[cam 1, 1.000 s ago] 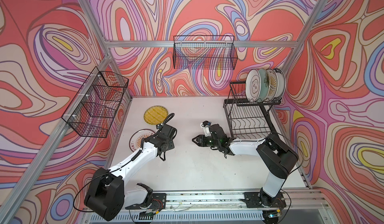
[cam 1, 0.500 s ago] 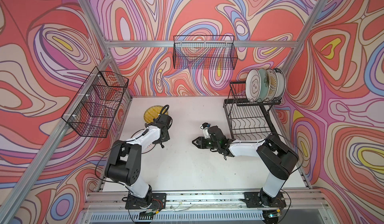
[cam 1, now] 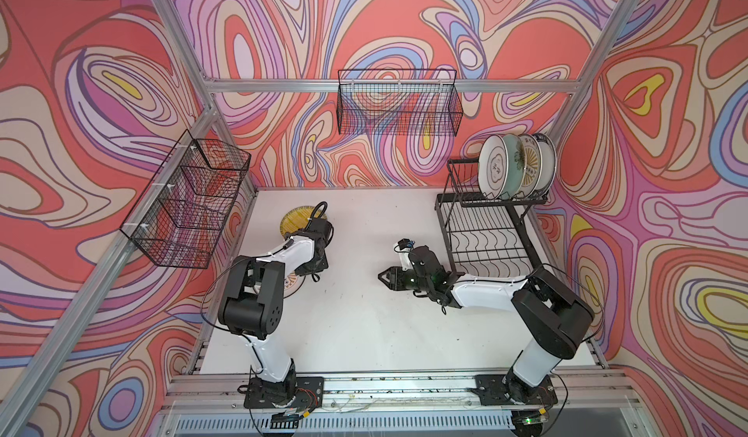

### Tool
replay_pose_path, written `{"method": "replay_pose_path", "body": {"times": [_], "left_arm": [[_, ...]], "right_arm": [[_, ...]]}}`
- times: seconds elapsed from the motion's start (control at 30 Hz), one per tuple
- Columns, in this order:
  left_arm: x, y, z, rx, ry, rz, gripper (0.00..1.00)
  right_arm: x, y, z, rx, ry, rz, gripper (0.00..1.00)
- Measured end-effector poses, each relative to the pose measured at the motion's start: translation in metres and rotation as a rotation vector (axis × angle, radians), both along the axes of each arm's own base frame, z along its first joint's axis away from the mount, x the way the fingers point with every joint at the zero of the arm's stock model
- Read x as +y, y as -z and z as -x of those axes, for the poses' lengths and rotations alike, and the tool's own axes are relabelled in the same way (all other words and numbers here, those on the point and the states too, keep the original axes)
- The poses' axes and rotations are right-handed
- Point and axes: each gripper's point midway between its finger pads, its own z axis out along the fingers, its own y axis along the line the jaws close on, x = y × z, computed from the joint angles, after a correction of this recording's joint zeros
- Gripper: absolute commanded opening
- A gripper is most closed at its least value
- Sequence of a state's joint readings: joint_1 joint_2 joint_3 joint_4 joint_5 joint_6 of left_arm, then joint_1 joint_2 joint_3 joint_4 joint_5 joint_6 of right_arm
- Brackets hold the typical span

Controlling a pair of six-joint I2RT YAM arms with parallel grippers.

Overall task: Load plates into a dish rack
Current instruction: Move the plate at the center of the table.

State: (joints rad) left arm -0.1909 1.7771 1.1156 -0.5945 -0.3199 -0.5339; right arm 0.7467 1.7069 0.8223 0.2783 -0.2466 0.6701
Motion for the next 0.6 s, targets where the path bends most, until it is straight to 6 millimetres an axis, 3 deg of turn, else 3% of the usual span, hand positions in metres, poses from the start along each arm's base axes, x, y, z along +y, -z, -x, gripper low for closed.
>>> {"method": "replay_pose_path", "body": {"times": [0.6], "left_arm": [[0.0061, 0.0078, -0.0005, 0.057, -0.003, -0.005, 0.21]], "right_arm": [[-0.0053, -0.0034, 0.0001, -0.017, 0.006, 0.026, 0.39]]}}
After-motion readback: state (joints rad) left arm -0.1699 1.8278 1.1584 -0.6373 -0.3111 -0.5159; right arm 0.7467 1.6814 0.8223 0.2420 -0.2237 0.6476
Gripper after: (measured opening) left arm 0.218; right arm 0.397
